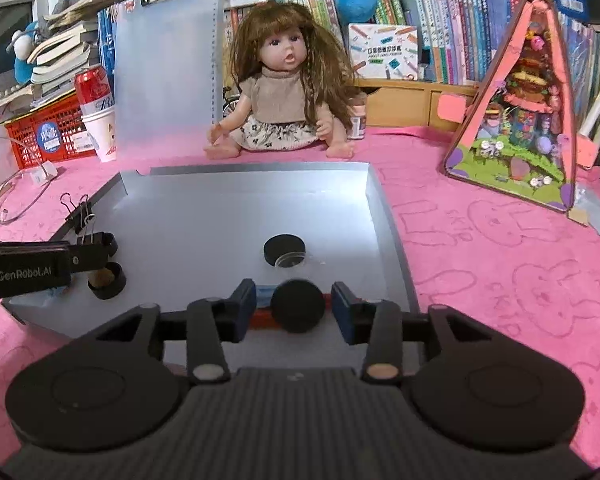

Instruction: Organize rigid objects

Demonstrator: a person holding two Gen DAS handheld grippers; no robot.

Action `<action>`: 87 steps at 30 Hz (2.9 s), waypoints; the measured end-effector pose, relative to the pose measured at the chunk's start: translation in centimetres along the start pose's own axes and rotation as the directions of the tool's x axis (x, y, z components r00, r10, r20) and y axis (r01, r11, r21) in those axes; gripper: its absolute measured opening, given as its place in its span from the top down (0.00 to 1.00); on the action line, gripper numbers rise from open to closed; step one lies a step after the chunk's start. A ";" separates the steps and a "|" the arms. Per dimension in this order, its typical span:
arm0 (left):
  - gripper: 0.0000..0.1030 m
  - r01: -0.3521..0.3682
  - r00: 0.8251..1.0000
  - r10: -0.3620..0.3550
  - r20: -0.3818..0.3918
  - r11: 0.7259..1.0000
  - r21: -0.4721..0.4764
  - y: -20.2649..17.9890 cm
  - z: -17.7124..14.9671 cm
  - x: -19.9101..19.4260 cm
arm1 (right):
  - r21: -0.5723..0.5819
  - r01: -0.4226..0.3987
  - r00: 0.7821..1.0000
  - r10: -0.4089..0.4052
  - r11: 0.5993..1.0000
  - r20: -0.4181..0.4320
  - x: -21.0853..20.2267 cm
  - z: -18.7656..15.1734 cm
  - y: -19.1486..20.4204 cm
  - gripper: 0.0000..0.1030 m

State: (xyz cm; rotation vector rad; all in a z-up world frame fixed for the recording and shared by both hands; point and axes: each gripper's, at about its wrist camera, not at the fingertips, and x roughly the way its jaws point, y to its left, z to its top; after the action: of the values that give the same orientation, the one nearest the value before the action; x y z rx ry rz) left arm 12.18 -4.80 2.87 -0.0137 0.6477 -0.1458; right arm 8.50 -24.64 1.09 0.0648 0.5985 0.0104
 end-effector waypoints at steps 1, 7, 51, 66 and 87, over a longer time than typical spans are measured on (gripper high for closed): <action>0.58 0.002 1.000 -0.002 0.003 1.000 -0.001 0.0 -0.1 -0.4 | 0.001 0.005 1.000 -0.005 1.000 0.011 -0.5 -0.1 0.1 0.36; 0.50 0.011 1.000 -0.011 0.025 1.000 -0.002 0.2 -1.5 -3.5 | 0.007 0.020 0.999 -0.020 1.000 0.045 -3.0 -1.3 0.1 0.24; 0.01 0.039 0.996 -0.046 -0.083 0.996 -0.086 0.8 -7.0 -4.6 | -0.013 0.114 0.993 -0.114 0.993 -0.039 -3.3 -6.0 1.3 0.10; 0.01 -0.002 0.997 0.000 -0.083 1.000 -0.031 -0.4 -7.3 -4.4 | -0.013 0.114 0.993 -0.114 0.993 -0.039 -3.2 -6.0 1.3 0.10; 0.01 -0.022 0.997 0.020 -0.078 0.999 -0.026 -0.6 -7.4 -4.3 | -0.012 0.114 0.993 -0.114 0.993 -0.040 -3.2 -6.0 1.4 0.10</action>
State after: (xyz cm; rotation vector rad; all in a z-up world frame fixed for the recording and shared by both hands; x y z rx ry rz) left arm 4.29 -4.57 -0.39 -0.0268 0.7273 -0.1182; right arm 2.47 -23.03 -1.99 0.0205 0.6415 -0.0962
